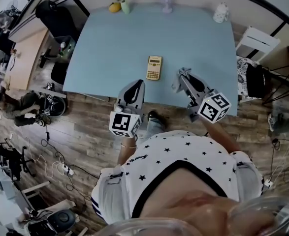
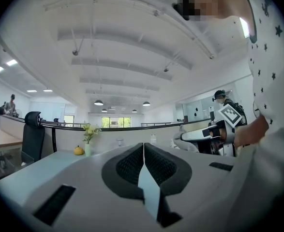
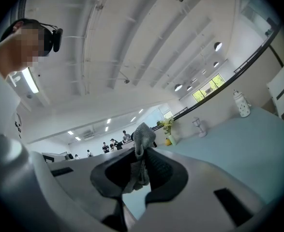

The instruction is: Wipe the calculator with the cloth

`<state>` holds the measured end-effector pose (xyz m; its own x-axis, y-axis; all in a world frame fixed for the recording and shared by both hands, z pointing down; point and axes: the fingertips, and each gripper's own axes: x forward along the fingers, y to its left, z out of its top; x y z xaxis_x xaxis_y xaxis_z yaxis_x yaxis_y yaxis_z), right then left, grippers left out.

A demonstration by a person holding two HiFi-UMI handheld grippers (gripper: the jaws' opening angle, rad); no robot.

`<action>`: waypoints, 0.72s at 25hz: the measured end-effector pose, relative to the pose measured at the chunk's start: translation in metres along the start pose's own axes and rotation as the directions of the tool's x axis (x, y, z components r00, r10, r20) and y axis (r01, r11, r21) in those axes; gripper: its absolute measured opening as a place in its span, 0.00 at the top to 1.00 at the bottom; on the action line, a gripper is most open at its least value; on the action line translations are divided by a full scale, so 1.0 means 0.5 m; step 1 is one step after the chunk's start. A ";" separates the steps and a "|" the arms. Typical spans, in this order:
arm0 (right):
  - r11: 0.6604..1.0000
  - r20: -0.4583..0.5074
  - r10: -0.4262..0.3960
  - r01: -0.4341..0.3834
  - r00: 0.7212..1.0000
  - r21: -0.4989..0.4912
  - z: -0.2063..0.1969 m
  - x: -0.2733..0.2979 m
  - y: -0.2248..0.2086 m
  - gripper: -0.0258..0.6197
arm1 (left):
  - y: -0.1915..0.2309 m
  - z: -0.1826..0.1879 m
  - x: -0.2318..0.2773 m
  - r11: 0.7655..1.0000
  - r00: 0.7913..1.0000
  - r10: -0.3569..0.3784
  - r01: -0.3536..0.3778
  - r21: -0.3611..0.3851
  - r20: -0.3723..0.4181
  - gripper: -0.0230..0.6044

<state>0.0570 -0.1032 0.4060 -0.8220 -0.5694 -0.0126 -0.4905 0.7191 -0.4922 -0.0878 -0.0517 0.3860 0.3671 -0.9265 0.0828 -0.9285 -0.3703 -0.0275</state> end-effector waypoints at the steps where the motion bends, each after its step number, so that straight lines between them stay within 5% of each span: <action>1: 1.000 -0.002 -0.010 0.010 1.000 0.002 0.000 0.020 -0.004 0.89 | 0.021 0.000 0.009 1.000 1.000 -0.006 0.006 -0.002 0.000 0.91; 18: 0.995 -0.045 -0.103 0.103 0.994 -0.007 -0.025 0.195 -0.052 0.89 | 0.193 -0.014 0.079 0.998 0.998 -0.064 0.064 -0.029 -0.005 0.91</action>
<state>-0.0140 -0.1724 0.4285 -0.7793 -0.6219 0.0770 -0.5742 0.6594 -0.4853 -0.1635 -0.1234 0.3936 0.4258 -0.9003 0.0896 -0.9042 -0.4270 0.0065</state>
